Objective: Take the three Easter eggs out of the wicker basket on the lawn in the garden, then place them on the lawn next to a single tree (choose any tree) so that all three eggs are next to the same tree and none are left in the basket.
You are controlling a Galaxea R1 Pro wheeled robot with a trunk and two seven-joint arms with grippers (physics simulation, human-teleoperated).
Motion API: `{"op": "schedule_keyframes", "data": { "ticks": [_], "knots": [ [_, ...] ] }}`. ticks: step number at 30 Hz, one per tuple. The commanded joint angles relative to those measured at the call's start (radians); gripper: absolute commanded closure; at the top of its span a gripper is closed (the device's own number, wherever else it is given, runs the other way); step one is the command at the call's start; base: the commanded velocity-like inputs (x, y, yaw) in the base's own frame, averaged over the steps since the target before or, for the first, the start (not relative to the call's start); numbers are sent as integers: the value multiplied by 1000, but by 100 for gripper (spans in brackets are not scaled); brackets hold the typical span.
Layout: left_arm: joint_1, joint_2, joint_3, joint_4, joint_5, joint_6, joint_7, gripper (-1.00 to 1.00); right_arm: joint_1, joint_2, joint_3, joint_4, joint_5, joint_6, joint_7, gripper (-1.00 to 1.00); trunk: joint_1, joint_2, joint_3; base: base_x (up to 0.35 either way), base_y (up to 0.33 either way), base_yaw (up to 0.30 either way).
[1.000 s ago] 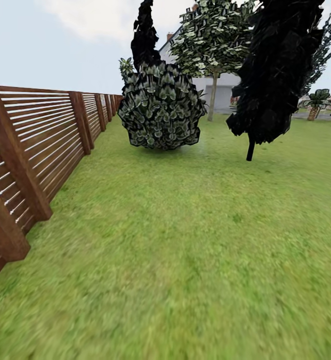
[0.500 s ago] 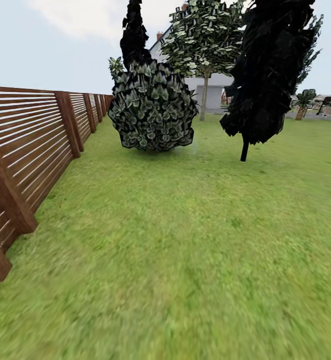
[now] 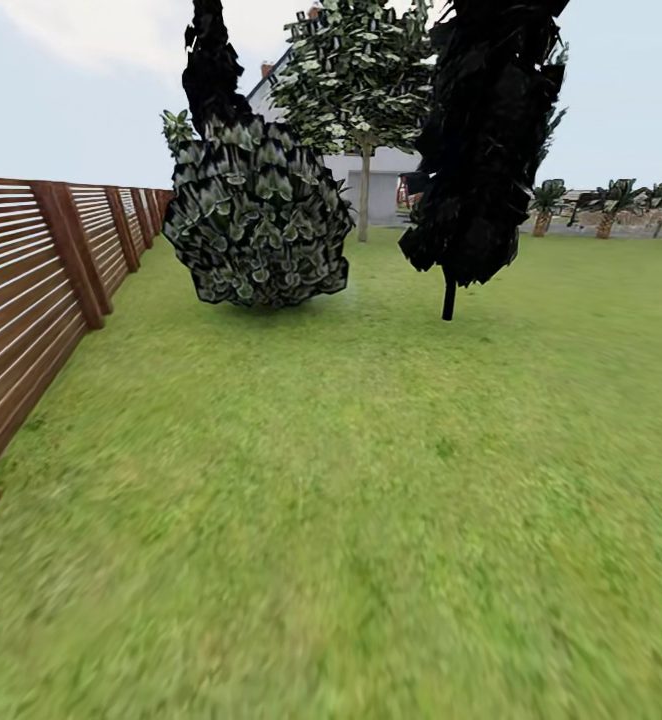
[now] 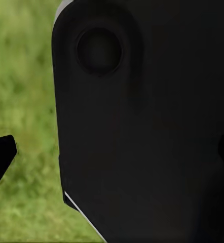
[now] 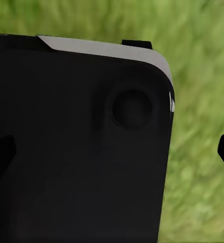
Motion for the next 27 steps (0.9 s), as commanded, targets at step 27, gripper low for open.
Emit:
{"op": "schedule_keyframes", "data": {
  "ticks": [27],
  "knots": [
    [1, 0, 1, -2, 1, 0, -1, -100, -1, 0, -1, 1, 6, -3, 1, -100, 1, 0, -1, 339, 105, -257]
  ]
}}
